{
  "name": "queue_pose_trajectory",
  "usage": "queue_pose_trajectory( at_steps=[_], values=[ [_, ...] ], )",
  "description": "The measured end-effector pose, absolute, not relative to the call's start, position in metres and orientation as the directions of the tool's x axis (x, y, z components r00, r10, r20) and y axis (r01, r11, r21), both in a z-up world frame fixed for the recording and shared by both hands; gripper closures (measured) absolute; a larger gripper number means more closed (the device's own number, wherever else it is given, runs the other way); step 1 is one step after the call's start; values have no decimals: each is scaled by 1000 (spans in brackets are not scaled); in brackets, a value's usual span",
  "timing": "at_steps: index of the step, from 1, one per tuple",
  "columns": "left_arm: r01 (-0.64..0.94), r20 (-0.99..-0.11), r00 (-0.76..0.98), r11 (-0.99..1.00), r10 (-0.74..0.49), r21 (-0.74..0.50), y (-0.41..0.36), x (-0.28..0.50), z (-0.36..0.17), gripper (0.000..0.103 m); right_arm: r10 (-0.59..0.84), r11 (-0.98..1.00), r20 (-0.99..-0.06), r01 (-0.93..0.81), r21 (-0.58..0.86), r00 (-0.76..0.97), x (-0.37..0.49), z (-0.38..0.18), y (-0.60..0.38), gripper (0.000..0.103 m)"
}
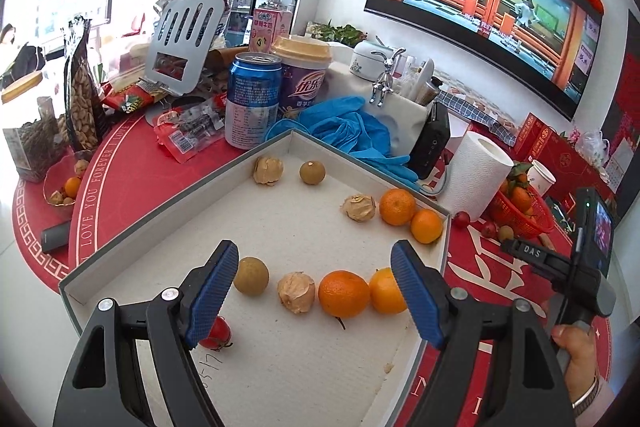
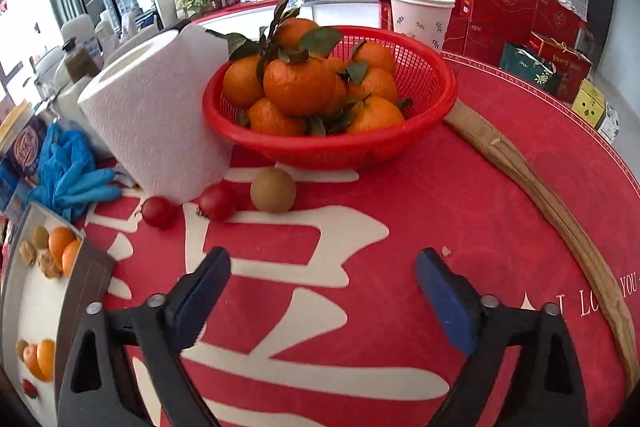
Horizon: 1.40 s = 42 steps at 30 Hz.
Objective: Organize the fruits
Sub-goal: 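Withdraw both open tools from the tray back over the table fruit, then grasp a brown round fruit with the right tool while the left tool grasps a red fruit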
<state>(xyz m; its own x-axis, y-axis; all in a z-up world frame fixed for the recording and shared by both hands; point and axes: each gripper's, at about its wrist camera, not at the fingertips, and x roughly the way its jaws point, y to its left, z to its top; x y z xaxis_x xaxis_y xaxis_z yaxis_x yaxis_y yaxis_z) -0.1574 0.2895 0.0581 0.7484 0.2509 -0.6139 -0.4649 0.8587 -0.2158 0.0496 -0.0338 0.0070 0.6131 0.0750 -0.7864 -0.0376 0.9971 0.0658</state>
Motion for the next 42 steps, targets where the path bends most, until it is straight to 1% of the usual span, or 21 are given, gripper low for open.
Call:
queue_pose_trajectory(
  at_steps=[1,5,6,7,8,11,12,21,24,28,31,34,36,37,39,42],
  values=[
    [-463,-612,749,861,253,-211,289,-157,58,21,76,997,-783,-32,72,617,55,8,-33,26],
    [-454,-607,753,867,253,-202,286,-158,59,21,82,996,-774,-14,94,628,71,7,-28,26],
    [-453,-606,754,869,254,-200,286,-158,59,21,82,995,-772,-13,95,630,73,7,-27,29],
    [-451,-605,754,870,255,-196,285,-158,60,21,81,995,-770,-11,96,633,76,7,-25,38],
    [-450,-604,755,872,256,-193,284,-158,60,21,83,995,-768,-13,97,634,76,7,-24,43],
    [-439,-595,762,880,256,-182,280,-158,61,21,80,996,-768,-22,85,635,79,7,-17,64],
    [-430,-591,766,885,254,-178,278,-158,62,21,83,996,-769,-27,85,634,78,7,-16,76],
    [-283,-565,805,954,181,-97,234,-150,65,21,144,988,-780,-47,146,609,31,8,-58,76],
    [-200,-596,793,978,127,-58,207,-137,63,21,168,984,-781,-59,166,602,5,11,-82,76],
    [-57,-656,755,997,15,-44,165,-107,64,21,208,975,-769,-69,209,604,-25,16,-116,76],
    [-11,-707,706,999,-20,-39,140,-71,63,21,237,967,-747,-73,246,621,-39,18,-138,76],
    [-7,-758,651,998,-42,-61,126,-30,58,22,280,950,-721,-73,304,634,-44,24,-153,76],
    [-11,-779,626,998,-36,-56,118,-5,51,31,318,935,-701,-89,343,639,-44,29,-159,76],
    [-11,-784,620,999,-29,-46,114,4,49,32,325,933,-692,-97,347,645,-44,32,-159,76],
    [-15,-787,617,1000,-1,-13,105,22,43,39,345,925,-677,-113,362,650,-50,37,-160,76],
    [-28,-796,604,999,40,28,98,44,30,42,381,910,-663,-135,391,645,-53,40,-162,76]
  ],
)
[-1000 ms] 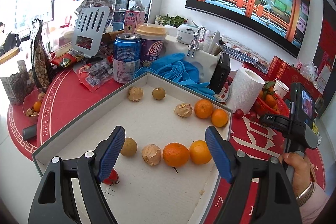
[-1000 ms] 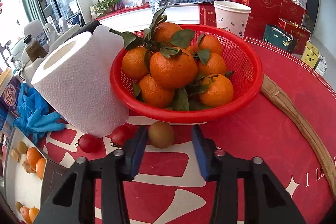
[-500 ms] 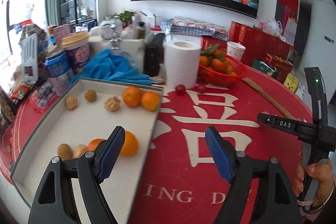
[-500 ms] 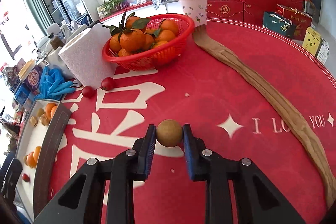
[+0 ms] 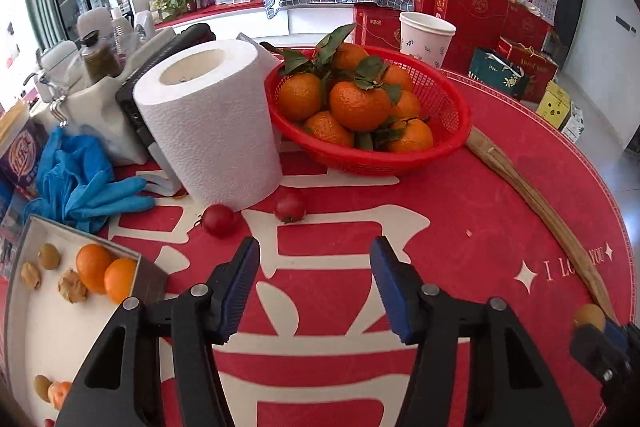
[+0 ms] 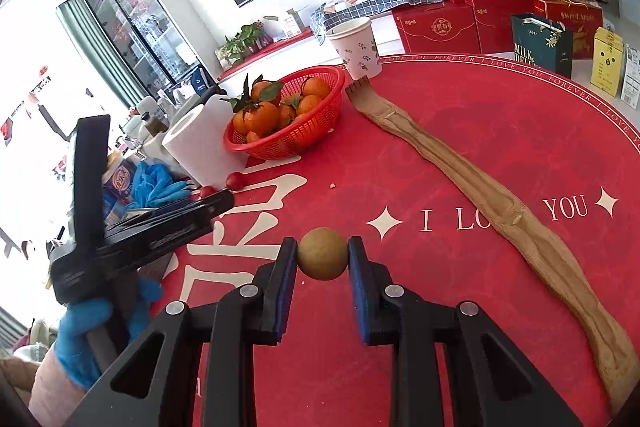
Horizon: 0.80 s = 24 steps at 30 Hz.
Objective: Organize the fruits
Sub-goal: 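Grasp a brown round fruit with the right tool while the left tool grasps a red fruit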
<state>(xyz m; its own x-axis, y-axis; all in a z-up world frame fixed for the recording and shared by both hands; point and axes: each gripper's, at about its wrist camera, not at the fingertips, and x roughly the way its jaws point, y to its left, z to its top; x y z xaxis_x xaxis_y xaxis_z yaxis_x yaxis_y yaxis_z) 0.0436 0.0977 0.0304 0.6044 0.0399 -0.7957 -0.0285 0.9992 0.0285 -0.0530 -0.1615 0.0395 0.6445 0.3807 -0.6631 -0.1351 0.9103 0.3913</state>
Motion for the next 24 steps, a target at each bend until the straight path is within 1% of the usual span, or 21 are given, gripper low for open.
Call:
queue_pose_trajectory(
  at_steps=[5,10,11,12,13,17,20,24],
  values=[
    [-81,-817,570,995,88,51,101,66,10,42,403,897,-645,-142,418,650,-58,43,-171,76],
    [-115,-808,579,992,104,46,107,81,9,42,412,890,-633,-138,435,656,-59,45,-179,76],
    [-116,-808,582,993,94,32,108,82,9,51,413,888,-632,-137,439,655,-59,44,-180,76],
    [-107,-808,585,994,71,10,108,82,9,71,415,887,-633,-135,442,654,-59,44,-180,76],
    [-94,-809,585,996,61,8,106,81,11,80,415,887,-634,-134,443,653,-59,43,-180,76],
    [-68,-805,587,996,85,55,102,60,11,80,411,891,-642,-136,434,647,-58,41,-175,76],
    [-63,-812,580,997,64,34,107,28,11,80,413,891,-648,-137,432,640,-57,40,-172,76],
    [-78,-808,578,993,119,90,114,-25,12,80,417,894,-653,-155,421,632,-57,40,-163,76]
  ],
)
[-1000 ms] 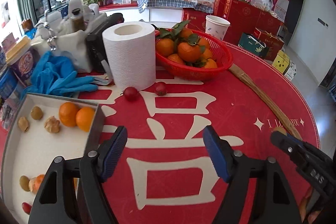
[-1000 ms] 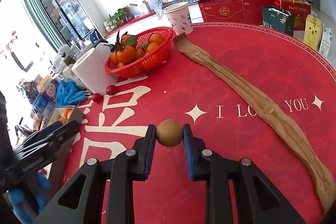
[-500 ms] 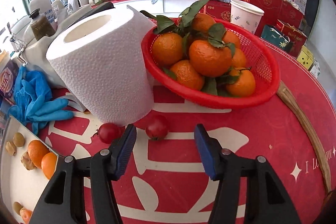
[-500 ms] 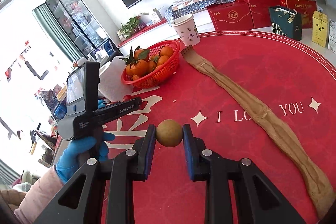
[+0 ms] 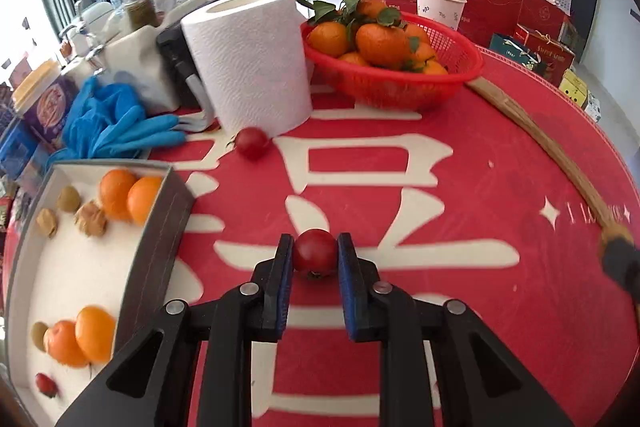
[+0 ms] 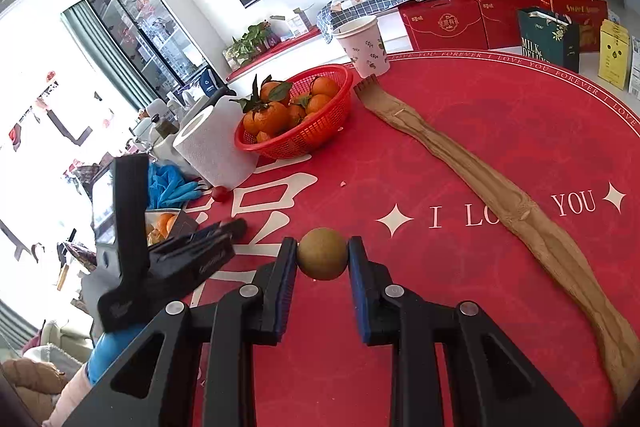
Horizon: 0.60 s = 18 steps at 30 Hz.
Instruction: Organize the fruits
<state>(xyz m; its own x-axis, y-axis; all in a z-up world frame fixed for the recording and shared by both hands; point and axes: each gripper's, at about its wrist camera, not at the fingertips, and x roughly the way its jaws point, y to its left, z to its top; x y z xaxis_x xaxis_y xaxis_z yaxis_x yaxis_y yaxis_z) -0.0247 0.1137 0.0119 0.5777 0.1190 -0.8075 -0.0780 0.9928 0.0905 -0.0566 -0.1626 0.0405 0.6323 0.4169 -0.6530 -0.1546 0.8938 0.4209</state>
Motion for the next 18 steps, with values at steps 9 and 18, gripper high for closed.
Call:
queue_pose_trajectory(
  at_steps=[9,18],
  values=[
    [-98,-778,600,982,186,159,117,-71,10,80,416,903,-682,-187,386,601,-61,32,-141,76],
    [-110,-775,597,978,208,178,111,-64,9,80,405,906,-699,-159,392,589,-56,27,-146,76]
  ],
)
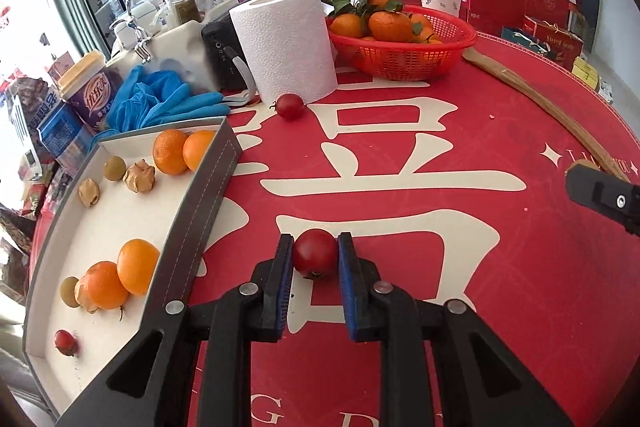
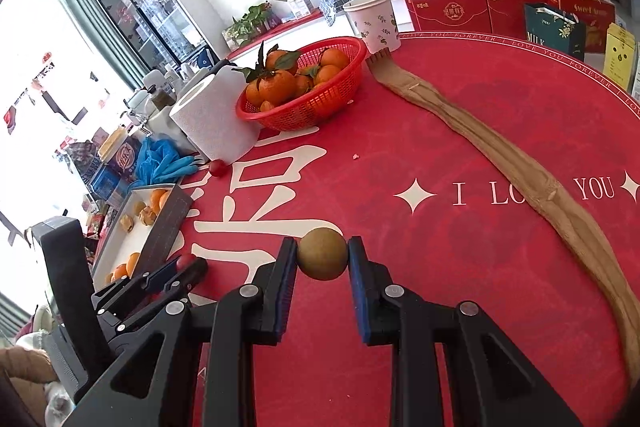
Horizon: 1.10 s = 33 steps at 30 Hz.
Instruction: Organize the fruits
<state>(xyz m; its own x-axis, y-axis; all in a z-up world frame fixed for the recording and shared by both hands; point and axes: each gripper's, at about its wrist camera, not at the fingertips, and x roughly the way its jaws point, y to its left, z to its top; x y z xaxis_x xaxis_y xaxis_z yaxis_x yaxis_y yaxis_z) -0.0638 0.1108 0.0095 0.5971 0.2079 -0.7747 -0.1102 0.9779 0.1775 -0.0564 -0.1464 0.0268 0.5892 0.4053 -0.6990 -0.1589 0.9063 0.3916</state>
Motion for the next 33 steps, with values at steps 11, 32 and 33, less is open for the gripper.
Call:
queue_pose_trajectory(
  at_steps=[11,32,33],
  values=[
    [-112,-764,605,974,225,198,109,-67,9,79,409,905,-702,-157,396,584,-55,25,-146,76],
    [-115,-766,613,981,195,157,115,-77,9,79,367,927,-752,-147,346,547,-53,12,-139,76],
    [-113,-764,613,980,199,165,114,-76,8,79,346,936,-760,-148,319,550,-53,12,-137,76]
  ],
)
